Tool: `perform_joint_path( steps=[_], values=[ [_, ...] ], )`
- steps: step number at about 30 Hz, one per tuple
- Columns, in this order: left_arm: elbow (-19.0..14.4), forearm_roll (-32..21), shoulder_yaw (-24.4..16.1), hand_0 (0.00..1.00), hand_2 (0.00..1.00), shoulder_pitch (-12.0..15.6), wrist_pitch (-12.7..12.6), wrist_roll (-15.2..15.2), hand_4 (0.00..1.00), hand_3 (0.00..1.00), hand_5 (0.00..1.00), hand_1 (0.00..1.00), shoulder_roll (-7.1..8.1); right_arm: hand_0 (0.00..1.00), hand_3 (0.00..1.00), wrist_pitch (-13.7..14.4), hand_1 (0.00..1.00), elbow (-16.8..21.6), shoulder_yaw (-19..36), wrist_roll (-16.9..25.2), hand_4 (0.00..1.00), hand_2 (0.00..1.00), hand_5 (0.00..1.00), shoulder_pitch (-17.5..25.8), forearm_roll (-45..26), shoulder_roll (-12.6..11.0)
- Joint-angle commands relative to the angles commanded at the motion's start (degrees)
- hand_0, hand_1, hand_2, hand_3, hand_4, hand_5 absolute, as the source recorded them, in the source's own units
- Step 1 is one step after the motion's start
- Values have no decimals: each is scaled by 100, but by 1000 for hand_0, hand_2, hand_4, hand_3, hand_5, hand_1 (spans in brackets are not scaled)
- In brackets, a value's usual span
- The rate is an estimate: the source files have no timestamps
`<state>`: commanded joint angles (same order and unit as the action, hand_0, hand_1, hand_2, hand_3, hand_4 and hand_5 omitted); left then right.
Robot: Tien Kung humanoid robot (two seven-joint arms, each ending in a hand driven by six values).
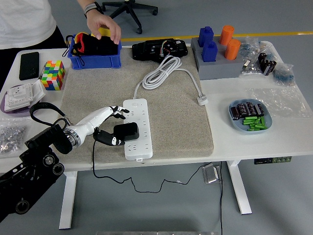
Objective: Pull the plug out,throw it away,press the button
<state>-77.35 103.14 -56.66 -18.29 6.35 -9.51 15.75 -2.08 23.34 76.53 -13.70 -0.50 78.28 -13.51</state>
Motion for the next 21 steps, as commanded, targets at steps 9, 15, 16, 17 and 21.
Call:
perform_joint_path(
  steps=[9,15,16,17,21],
  values=[
    [102,-232,141,604,468,-66,-158,-37,836,578,2,489,-63,757,729,-1,705,-1,-10,-1,772,717,646,6,2,-5],
    [148,-348,223,433,425,-111,-198,-104,713,568,2,389,-78,756,727,1,705,1,0,0,772,716,645,2,1,-1],
    [154,-345,231,433,425,-116,-205,-105,713,568,2,389,-81,756,727,1,705,-1,3,-1,772,716,645,2,2,-1],
    [164,-340,240,433,425,-121,-210,-107,713,568,2,389,-85,756,727,0,705,-1,3,-1,772,716,645,2,4,-1],
    [202,-322,242,391,370,-120,-221,-50,663,545,2,323,-95,756,729,2,705,2,5,-1,772,717,645,3,3,-3]
  ],
)
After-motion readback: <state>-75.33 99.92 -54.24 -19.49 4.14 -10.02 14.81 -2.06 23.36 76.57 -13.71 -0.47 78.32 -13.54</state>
